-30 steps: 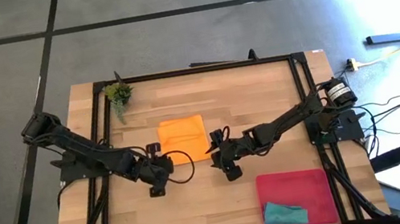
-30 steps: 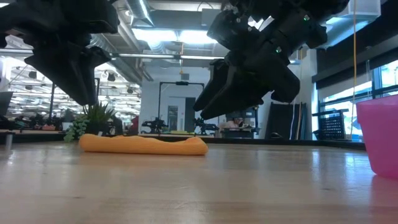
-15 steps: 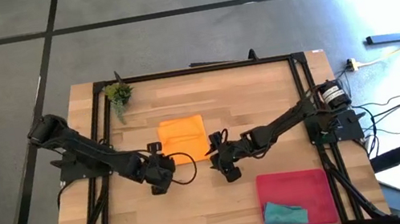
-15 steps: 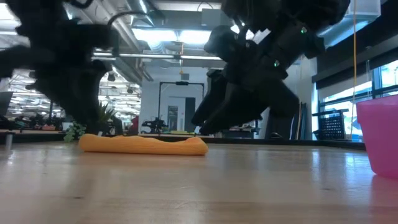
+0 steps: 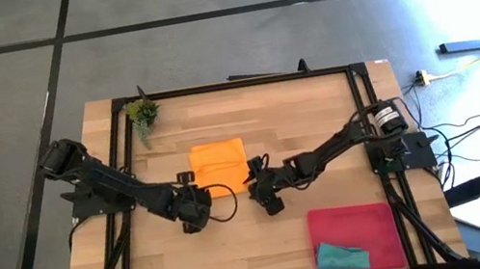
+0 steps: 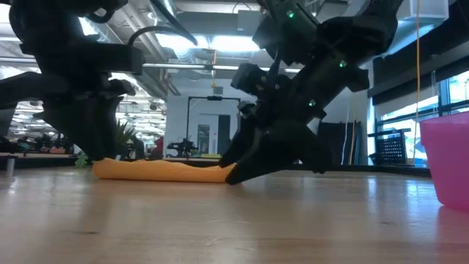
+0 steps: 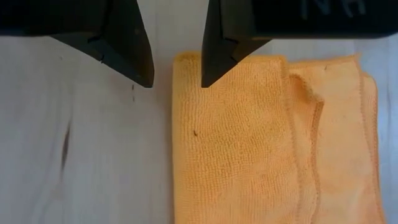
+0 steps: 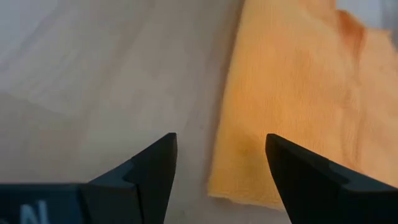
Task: Roll microfiber towels into tight, uniform cylinder then place into a basket
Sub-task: Roll the orange microfiber cloth
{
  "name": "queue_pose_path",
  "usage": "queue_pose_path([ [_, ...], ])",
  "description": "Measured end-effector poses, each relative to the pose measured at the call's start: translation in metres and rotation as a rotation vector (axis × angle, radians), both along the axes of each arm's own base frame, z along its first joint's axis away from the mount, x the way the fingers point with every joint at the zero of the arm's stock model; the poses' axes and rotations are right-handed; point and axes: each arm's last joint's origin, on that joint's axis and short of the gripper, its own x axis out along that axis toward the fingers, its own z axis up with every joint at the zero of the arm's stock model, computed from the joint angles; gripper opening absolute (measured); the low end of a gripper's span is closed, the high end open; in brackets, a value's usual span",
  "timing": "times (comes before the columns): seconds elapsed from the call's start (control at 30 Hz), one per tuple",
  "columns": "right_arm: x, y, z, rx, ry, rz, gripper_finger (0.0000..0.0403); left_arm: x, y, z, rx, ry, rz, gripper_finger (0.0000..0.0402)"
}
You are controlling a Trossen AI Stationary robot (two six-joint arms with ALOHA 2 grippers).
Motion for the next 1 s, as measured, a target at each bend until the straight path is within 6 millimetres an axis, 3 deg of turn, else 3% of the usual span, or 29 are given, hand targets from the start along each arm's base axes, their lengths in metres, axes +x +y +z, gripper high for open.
queue_pose_path([
  [0.27,0.001,-0.009,-0.004,0.064,0.008,-0.094,0.0229,0.000,0.000,-0.001,0.000,-0.002,0.001,0.0125],
  [0.5,0.001,-0.010,-0.006,0.081,0.010,-0.131,0.0149,-0.009,0.004,-0.011,0.017,0.037,0.001,0.0125],
  [0.8,0.001,-0.012,-0.007,0.056,0.012,-0.153,0.0018,-0.007,0.004,-0.013,0.014,0.020,-0.020,0.0127],
  [1.0,0.001,-0.014,-0.007,0.061,0.013,-0.159,0.0017,-0.004,0.002,-0.011,0.027,0.006,-0.081,0.0125],
])
